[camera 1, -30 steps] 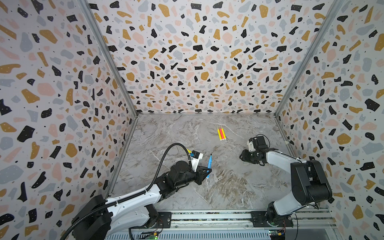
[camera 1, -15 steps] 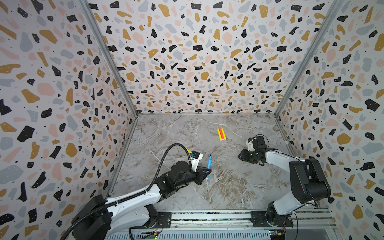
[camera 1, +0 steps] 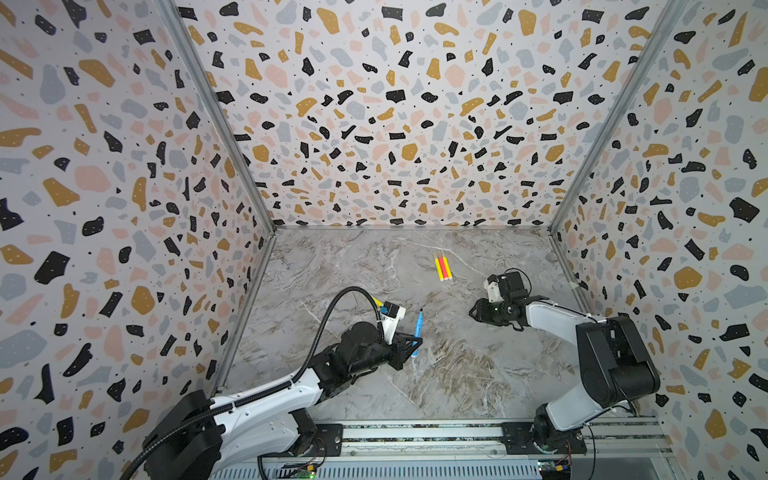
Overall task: Insert the pens into the pen caps
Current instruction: 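Lower the right gripper over a clear cap while the left holds the blue marker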
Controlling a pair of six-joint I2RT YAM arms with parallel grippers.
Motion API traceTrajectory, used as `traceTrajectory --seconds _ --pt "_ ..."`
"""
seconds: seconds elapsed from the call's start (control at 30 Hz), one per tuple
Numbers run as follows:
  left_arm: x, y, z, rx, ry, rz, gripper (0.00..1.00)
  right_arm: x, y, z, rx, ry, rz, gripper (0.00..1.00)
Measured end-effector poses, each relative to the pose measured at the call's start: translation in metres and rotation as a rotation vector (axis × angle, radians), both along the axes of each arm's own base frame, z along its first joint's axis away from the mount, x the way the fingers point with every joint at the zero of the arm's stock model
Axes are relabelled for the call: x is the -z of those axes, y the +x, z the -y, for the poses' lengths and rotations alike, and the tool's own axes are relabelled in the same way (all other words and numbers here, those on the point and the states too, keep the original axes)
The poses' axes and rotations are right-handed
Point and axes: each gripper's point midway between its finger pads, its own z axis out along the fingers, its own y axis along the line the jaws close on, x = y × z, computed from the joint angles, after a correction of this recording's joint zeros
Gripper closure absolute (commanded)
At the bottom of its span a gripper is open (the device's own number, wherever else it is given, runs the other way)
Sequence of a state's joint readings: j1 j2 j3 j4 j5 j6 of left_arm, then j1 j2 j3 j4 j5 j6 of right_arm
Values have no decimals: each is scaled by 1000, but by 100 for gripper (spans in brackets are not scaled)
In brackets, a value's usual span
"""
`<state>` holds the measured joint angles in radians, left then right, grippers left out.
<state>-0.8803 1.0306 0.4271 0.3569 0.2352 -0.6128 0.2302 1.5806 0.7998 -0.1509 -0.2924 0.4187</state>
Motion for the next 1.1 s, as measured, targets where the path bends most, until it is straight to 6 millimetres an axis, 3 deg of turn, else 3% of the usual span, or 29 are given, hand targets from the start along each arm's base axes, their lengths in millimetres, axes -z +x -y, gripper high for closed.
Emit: traceTrajectory --seconds 0.2,0.53,0.83,1.1 --pt "-4 1 -2 -9 -6 9 100 -5 0 7 21 -35 16 55" --pt "-1 0 -3 -12 6 1 100 -39 -8 4 15 -30 112 54" --pt "0 0 -3 -13 6 1 100 -19 -33 -19 -64 -30 48 54" --pt "-2 1 -4 -17 3 5 100 6 -40 -18 -63 -56 -21 54"
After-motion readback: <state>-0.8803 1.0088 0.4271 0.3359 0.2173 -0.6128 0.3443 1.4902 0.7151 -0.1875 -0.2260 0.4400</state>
